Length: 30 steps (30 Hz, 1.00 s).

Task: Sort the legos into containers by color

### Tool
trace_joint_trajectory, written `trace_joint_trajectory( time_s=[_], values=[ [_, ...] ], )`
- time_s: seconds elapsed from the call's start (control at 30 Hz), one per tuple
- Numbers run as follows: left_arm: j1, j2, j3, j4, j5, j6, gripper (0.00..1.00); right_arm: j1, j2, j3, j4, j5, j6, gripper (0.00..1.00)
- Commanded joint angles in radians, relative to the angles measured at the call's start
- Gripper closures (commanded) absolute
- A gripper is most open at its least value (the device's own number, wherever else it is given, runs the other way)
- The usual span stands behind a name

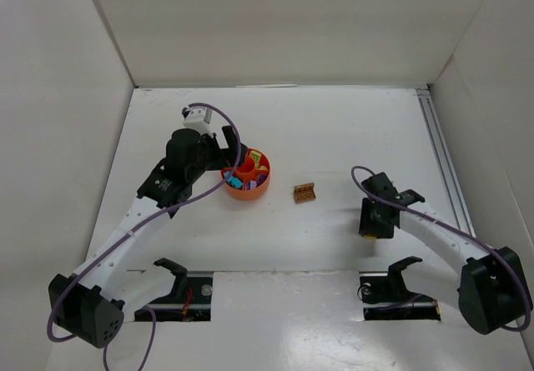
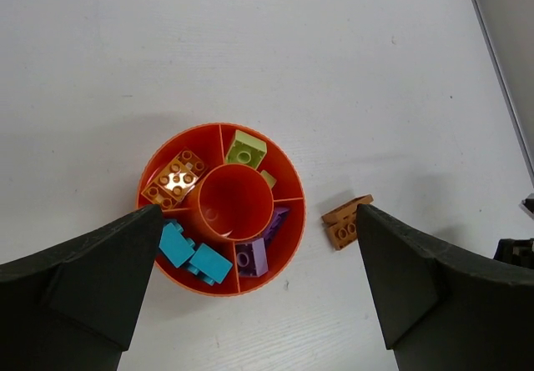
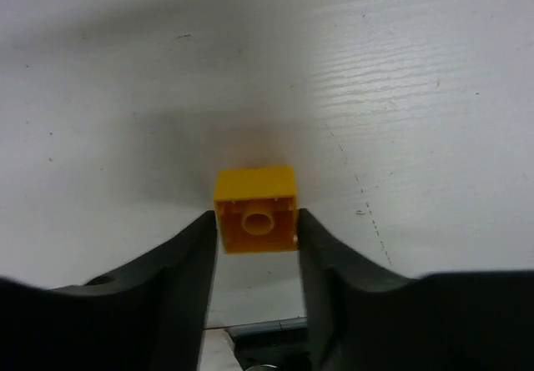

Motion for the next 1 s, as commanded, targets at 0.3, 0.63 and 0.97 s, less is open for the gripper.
trace_joint_trajectory(
  time_s=[0.3, 0.63, 0.97],
  values=[
    [-0.003, -0.032, 0.024, 0.036, 0.047, 0.012, 0.00, 0.089, -0.049, 0.079, 0.107, -0.023, -0.192, 0.97],
    [-0.024, 0.025, -0.070, 0.339, 0.674, -0.103, 0.00, 0.353, -0.439, 0.106, 0.510, -0.319, -0.612, 0.92],
    [-0.286, 0.095, 0.007, 0.340, 0.502, -0.142, 0.00, 0.422, -0.396, 0.171, 0.573, -0.436, -0.789, 0.90]
  ],
)
